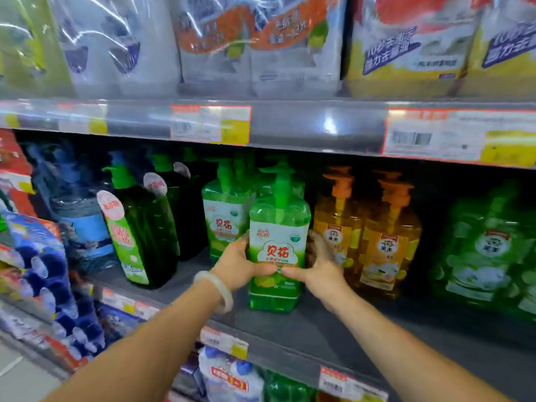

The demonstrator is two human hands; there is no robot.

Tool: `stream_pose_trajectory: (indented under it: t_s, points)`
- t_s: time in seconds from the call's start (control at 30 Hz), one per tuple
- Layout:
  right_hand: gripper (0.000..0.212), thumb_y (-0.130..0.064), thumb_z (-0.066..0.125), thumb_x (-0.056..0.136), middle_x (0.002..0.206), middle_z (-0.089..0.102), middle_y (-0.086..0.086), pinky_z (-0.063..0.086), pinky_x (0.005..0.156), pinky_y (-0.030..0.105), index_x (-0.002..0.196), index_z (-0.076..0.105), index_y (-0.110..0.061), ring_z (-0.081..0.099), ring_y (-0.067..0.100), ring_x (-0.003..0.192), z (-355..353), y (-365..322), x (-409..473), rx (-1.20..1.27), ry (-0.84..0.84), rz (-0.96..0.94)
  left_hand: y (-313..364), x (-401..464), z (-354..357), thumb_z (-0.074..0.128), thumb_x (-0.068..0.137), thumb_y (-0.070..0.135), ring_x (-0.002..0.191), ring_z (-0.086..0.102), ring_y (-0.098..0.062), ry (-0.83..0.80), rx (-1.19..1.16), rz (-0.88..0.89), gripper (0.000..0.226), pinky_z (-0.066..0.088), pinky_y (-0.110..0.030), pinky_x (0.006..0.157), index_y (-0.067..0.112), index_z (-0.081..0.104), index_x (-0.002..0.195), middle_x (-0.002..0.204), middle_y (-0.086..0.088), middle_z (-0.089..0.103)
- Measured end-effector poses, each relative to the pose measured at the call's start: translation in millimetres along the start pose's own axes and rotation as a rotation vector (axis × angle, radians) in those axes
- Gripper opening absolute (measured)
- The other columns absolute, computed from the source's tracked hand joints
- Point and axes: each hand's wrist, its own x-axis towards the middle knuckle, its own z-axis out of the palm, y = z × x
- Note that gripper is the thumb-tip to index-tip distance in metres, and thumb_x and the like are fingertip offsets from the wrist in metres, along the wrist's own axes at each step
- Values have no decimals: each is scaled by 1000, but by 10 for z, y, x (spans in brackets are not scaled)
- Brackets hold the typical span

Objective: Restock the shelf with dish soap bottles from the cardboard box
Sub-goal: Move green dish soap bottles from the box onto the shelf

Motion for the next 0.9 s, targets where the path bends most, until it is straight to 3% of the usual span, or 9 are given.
stream_pose_trajectory:
  t_s: [0.1, 0.2, 0.27, 0.37, 0.43, 0.57, 0.67, 0.8, 0.9]
  points:
    - [89, 3, 77, 68, 125, 46, -4, 41, 100, 32, 139, 29, -20, 46, 11, 115, 148, 31, 195, -14, 68, 17, -154, 289, -96, 76, 69, -8, 95, 61, -13, -9, 15, 3, 63, 53, -12, 67, 3, 48, 125, 110, -3, 64]
    - [85, 5, 78, 66, 133, 50, 7, 41, 105, 43, 136, 34, -17, 49, 21, 123, 270, 81, 327, -50, 190, -8, -282, 509, -176, 81, 67, 1, 107, 60, -17, -1, 71, 73, 65, 51, -31, 90, 11, 50, 123, 112, 0, 63]
    - [83, 4, 78, 66, 132, 51, 6, 41, 105, 45, 134, 37, -18, 49, 23, 124, 321, 122, 370, -83, 259, -19, -355, 543, -165, 82, 66, 5, 107, 60, -19, 47, 123, 131, 60, 49, -33, 95, 8, 55, 119, 114, -3, 65]
    - [76, 1, 77, 69, 131, 52, 7, 43, 104, 39, 132, 39, -14, 50, 22, 122, 395, 185, 418, -137, 332, -31, -453, 537, -119, 83, 68, 18, 91, 64, -24, 208, 250, 233, 40, 50, -30, 77, -1, 64, 98, 97, -11, 70]
    - [75, -1, 77, 71, 128, 54, 6, 41, 96, 23, 135, 38, -7, 52, 19, 118, 440, 200, 434, -233, 309, 9, -464, 551, -131, 81, 70, 28, 82, 62, -29, 260, 375, 265, 41, 43, -30, 66, -3, 63, 88, 87, -17, 68]
    - [67, -12, 74, 77, 128, 56, 8, 33, 79, 11, 135, 41, -6, 53, 22, 119, 482, 234, 430, -320, 256, 133, -441, 598, -175, 76, 75, 35, 88, 61, -30, 212, 583, 254, 45, 34, -28, 66, -2, 60, 95, 92, -17, 65]
    - [68, -17, 73, 79, 132, 54, 6, 34, 83, 14, 138, 39, -9, 51, 21, 122, 519, 228, 453, -350, 262, 171, -494, 568, -177, 74, 77, 36, 90, 61, -32, 161, 644, 177, 44, 36, -29, 68, -2, 58, 92, 95, -18, 65]
    - [70, -15, 75, 76, 131, 56, 9, 43, 99, 33, 136, 39, -9, 53, 26, 122, 541, 226, 504, -374, 307, 177, -545, 603, -158, 70, 79, 40, 91, 60, -34, 139, 671, 93, 46, 42, -34, 71, -2, 57, 89, 94, -19, 64]
    - [66, -16, 74, 78, 131, 56, 10, 42, 98, 34, 134, 40, -8, 53, 27, 122, 552, 229, 527, -400, 314, 204, -558, 620, -160, 67, 79, 47, 88, 60, -34, 143, 704, 73, 50, 43, -34, 69, 0, 55, 88, 91, -17, 64]
